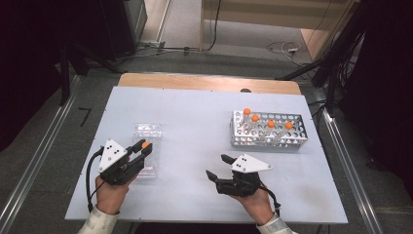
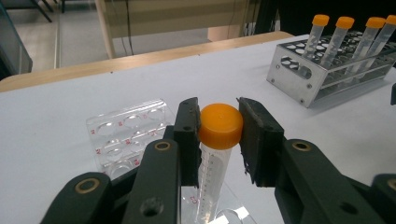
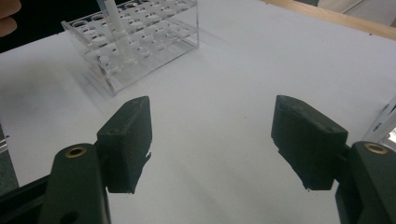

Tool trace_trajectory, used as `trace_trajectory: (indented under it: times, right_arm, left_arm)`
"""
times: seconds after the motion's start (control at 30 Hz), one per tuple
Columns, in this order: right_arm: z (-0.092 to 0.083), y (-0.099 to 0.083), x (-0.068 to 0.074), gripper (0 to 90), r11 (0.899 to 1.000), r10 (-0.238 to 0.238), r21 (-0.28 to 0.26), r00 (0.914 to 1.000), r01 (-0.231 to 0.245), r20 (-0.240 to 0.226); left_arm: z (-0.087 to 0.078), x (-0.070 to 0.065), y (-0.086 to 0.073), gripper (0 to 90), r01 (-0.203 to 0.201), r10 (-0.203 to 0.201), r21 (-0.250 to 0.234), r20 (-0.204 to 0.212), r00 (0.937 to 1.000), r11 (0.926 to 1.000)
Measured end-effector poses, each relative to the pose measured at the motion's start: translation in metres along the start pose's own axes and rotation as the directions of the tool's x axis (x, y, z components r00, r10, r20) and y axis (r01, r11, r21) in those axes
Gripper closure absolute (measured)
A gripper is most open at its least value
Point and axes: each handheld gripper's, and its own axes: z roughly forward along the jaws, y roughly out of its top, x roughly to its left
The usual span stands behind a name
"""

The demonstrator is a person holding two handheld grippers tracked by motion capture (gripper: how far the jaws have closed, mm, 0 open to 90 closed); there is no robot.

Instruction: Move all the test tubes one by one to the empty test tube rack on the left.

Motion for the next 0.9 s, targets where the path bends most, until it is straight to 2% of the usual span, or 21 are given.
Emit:
trace_trajectory:
  times: [0.2,0.57,0.63,0.73,0.9]
  right_arm:
    - [-0.0002,-0.0001,-0.0002,27.4,1.000,0.003,-0.003,1.0000,-0.003,-0.001]
    - [-0.0002,-0.0004,-0.0011,27.4,1.000,0.003,-0.003,1.0000,-0.003,-0.001]
    - [-0.0007,-0.0004,-0.0014,27.4,1.000,0.005,-0.002,1.0000,-0.005,-0.001]
    - [-0.0014,-0.0003,-0.0025,27.5,1.000,0.009,-0.004,1.0000,-0.009,0.004]
    - [-0.0038,-0.0005,-0.0057,27.6,1.000,0.011,-0.008,0.9998,-0.011,0.017]
  left_arm:
    - [0.0019,0.0024,-0.0023,68.4,0.011,-0.011,0.009,0.007,0.9999,0.9999]
    - [0.0019,0.0011,-0.0024,57.5,0.020,-0.020,-0.002,0.014,0.9997,0.9998]
    - [0.0015,0.0002,-0.0023,52.9,0.019,-0.019,-0.008,0.004,0.9998,0.9998]
    - [0.0011,-0.0024,-0.0023,38.1,0.022,-0.023,-0.028,-0.039,0.9990,0.9994]
    - [0.0018,-0.0003,-0.0012,23.2,0.050,-0.051,-0.026,-0.049,0.9975,0.9984]
